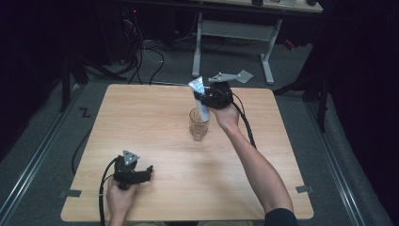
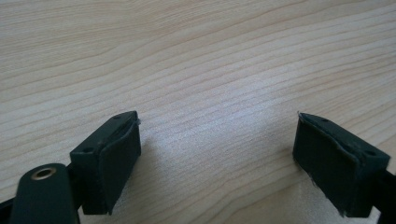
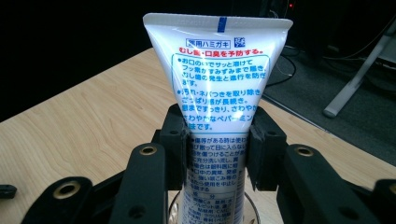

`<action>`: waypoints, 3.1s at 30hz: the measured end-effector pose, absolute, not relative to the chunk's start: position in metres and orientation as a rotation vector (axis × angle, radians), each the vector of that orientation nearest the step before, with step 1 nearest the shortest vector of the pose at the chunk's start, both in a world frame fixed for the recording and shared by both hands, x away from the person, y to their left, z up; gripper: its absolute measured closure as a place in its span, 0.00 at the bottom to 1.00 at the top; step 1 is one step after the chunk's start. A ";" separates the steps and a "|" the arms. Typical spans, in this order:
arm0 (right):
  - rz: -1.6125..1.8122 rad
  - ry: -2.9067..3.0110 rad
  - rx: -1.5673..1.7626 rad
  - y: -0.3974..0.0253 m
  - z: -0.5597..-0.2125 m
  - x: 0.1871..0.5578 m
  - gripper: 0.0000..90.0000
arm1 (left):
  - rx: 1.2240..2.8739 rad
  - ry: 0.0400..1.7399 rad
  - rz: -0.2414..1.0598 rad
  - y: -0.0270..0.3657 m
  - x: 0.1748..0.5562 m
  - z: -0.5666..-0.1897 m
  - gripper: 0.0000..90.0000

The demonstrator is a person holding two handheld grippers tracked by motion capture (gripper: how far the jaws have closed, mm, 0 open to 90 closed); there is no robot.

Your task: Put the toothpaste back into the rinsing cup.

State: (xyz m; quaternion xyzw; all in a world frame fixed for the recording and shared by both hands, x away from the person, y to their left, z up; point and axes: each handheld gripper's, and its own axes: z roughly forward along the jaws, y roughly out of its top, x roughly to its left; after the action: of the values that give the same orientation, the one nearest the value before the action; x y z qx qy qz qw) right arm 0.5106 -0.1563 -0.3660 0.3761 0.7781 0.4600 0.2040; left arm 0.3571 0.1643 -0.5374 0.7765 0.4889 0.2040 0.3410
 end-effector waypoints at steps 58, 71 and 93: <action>1.159 2.227 1.073 -0.146 -0.401 0.522 0.70 | 2.020 1.272 0.530 0.164 0.357 -0.537 0.17; 1.135 2.247 1.065 -0.144 -0.407 0.521 0.70 | 2.019 1.272 0.531 0.164 0.357 -0.537 0.17; 1.134 2.273 1.076 -0.139 -0.419 0.520 0.69 | 2.019 1.273 0.531 0.164 0.357 -0.537 0.17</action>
State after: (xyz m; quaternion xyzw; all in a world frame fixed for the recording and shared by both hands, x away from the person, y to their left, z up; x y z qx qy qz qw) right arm 0.5197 -0.1394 -0.4189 0.3830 0.8089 0.4035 0.1903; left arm 0.3570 0.1643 -0.5374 0.7762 0.4893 0.2040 0.3413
